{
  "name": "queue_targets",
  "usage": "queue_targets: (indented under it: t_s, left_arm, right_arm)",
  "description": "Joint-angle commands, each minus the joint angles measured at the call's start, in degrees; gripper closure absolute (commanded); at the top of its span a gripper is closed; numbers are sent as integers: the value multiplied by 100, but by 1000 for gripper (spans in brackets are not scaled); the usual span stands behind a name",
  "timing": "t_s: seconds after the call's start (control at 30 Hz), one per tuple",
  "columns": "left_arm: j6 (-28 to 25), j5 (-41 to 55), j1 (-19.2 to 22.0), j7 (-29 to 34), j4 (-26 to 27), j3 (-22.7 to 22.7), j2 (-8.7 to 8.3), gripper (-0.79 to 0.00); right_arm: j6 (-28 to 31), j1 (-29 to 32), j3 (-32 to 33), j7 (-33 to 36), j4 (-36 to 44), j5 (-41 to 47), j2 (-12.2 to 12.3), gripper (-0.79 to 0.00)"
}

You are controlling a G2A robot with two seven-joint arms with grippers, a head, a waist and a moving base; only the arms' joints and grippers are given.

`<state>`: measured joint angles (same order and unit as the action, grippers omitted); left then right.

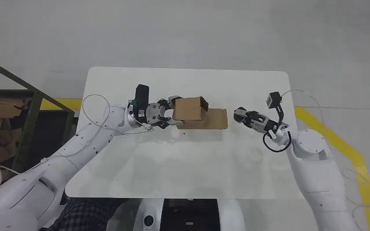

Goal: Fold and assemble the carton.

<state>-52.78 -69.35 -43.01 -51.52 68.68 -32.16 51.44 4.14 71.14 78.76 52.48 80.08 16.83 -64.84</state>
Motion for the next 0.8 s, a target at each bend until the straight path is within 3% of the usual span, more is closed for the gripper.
queue_targets:
  t_s: [0.0,0.33,0.77]
  left_arm:
    - [-7,7,3,7,41,-14,-4,-369]
    - [-71,38,31,71,110,18,48,-363]
    - [-133,-213,88,134,-200,147,179,-320]
  right_arm:
    - [38,-87,-193,79,-200,130,-36,0]
    - [464,-494,-913,559,-734,806,-211,0]
    - [488,-338,-972,753,-170,969,-194,0]
